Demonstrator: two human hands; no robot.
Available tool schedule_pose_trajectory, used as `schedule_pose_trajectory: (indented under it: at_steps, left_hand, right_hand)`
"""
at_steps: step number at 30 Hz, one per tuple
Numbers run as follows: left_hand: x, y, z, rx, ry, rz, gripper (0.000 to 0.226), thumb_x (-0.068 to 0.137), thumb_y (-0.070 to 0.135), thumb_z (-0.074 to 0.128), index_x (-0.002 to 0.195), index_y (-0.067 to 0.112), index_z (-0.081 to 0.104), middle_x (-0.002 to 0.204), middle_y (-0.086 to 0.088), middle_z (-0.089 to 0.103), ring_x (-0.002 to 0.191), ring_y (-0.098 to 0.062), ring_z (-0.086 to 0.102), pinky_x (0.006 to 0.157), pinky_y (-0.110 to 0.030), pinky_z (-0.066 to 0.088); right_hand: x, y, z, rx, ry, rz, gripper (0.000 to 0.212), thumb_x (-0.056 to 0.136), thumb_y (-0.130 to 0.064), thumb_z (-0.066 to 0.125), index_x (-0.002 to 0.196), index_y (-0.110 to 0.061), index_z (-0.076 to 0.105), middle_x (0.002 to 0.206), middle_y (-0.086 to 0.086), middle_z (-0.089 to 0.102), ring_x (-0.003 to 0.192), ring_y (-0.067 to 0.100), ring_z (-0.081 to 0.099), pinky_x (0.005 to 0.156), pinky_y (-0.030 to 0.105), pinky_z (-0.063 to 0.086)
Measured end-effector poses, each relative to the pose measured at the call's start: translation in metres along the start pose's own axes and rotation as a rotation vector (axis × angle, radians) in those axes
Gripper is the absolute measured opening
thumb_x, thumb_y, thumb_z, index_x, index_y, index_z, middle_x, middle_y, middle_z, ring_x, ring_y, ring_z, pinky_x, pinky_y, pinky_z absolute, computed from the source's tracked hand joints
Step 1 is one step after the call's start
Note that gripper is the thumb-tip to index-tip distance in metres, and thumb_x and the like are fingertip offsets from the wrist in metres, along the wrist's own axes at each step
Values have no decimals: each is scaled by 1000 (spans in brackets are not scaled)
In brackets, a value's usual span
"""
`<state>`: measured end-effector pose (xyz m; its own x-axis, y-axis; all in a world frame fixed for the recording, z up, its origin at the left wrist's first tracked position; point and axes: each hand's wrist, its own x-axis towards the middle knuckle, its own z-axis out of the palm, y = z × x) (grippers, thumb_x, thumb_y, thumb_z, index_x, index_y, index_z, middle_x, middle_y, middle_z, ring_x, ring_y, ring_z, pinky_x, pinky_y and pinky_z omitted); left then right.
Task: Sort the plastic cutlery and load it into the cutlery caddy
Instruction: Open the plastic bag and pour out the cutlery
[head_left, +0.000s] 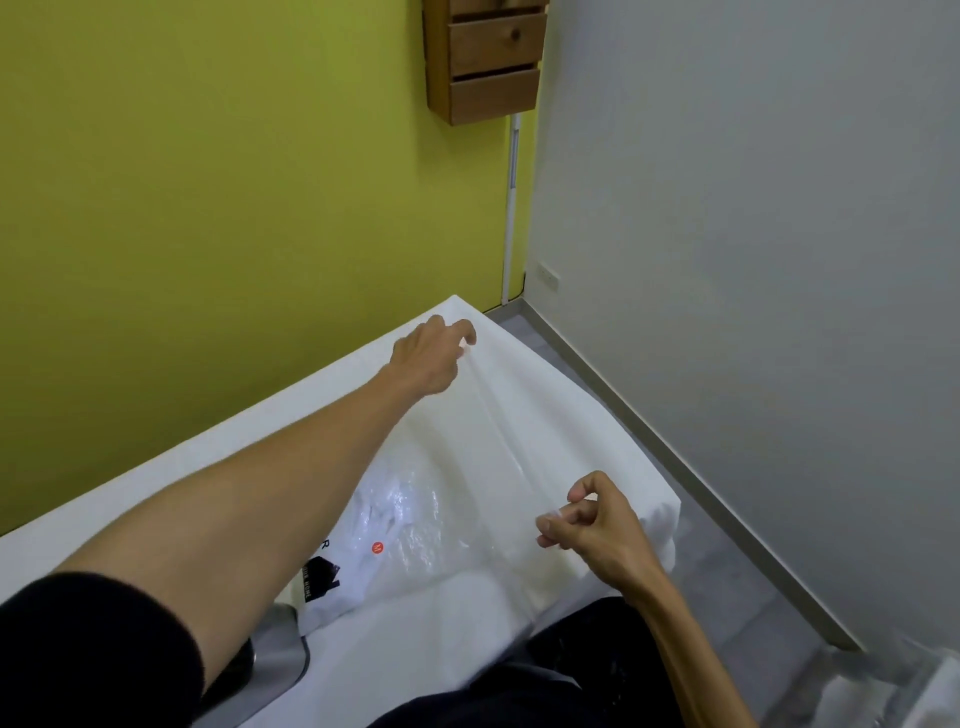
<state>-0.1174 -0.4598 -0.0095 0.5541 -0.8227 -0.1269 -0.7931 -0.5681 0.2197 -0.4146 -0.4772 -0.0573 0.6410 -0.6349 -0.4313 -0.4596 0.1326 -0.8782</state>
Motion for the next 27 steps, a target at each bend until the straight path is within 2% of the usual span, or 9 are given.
schedule_pose_trajectory:
  at_steps: [3, 5, 7, 9, 11, 17, 21, 24, 27]
  left_hand:
    - [-25, 18, 17, -263, -17, -192, 33, 100, 43, 50, 120, 17, 52, 119, -7, 57, 110, -32, 56, 81, -37, 41]
    - [-43, 24, 34, -376, -109, -258, 43, 92, 60, 54, 94, 18, 59, 99, -2, 65, 95, -29, 61, 81, -36, 47]
    - [-58, 28, 50, -462, -180, -294, 53, 86, 70, 52, 68, 20, 49, 72, 2, 57, 75, -26, 60, 71, -34, 45]
    - [-65, 33, 61, -559, -212, -323, 61, 83, 75, 49, 61, 20, 39, 63, -1, 51, 70, -28, 64, 67, -39, 49]
    - [-69, 39, 64, -621, -203, -337, 59, 81, 73, 51, 61, 18, 41, 63, -2, 53, 70, -28, 65, 70, -41, 53]
    - [-70, 39, 59, -660, -157, -344, 32, 80, 35, 53, 59, 18, 36, 59, 0, 37, 60, -22, 38, 60, -34, 34]
    - [-73, 36, 53, -657, -139, -326, 31, 82, 35, 56, 61, 16, 44, 62, -2, 48, 60, -19, 46, 60, -32, 39]
    - [-78, 34, 46, -639, -137, -297, 29, 81, 37, 57, 63, 16, 51, 65, 0, 54, 62, -18, 51, 61, -32, 44]
    - [-85, 29, 28, -570, -145, -272, 30, 78, 38, 57, 61, 17, 43, 62, 1, 47, 61, -19, 45, 59, -32, 37]
  right_hand:
    - [1, -2, -1, -40, -13, -13, 29, 83, -12, 78, 98, -9, 53, 69, 8, 73, 74, 23, 76, 80, 47, 54]
    - [2, -5, -1, -42, -25, -19, 24, 82, -10, 78, 96, -9, 58, 70, 10, 74, 73, 24, 76, 80, 49, 55]
    - [2, -7, -1, -46, -31, -23, 21, 82, -10, 78, 94, -9, 61, 72, 12, 74, 72, 24, 75, 78, 50, 55]
    - [1, -10, -1, -72, -49, -29, 18, 82, -11, 78, 93, -10, 64, 73, 11, 75, 72, 24, 75, 78, 49, 56]
    - [1, -13, 0, -93, -70, -37, 16, 81, -12, 79, 91, -11, 66, 73, 11, 76, 73, 24, 75, 78, 47, 57]
    - [5, -25, -8, -65, -135, -14, 20, 83, -11, 79, 99, -7, 68, 79, 14, 76, 77, 24, 75, 78, 38, 57]
    - [20, -42, -13, 24, -121, 72, 32, 86, -40, 74, 101, -12, 72, 90, 11, 77, 76, 19, 70, 74, 36, 57]
    - [41, -52, 1, -203, -95, 58, 33, 87, -48, 69, 91, -15, 72, 81, 2, 76, 64, 13, 65, 59, 27, 50]
    - [63, -50, 7, -416, -56, 60, 19, 84, -28, 67, 76, -11, 70, 70, 0, 74, 57, 12, 66, 54, 25, 49]
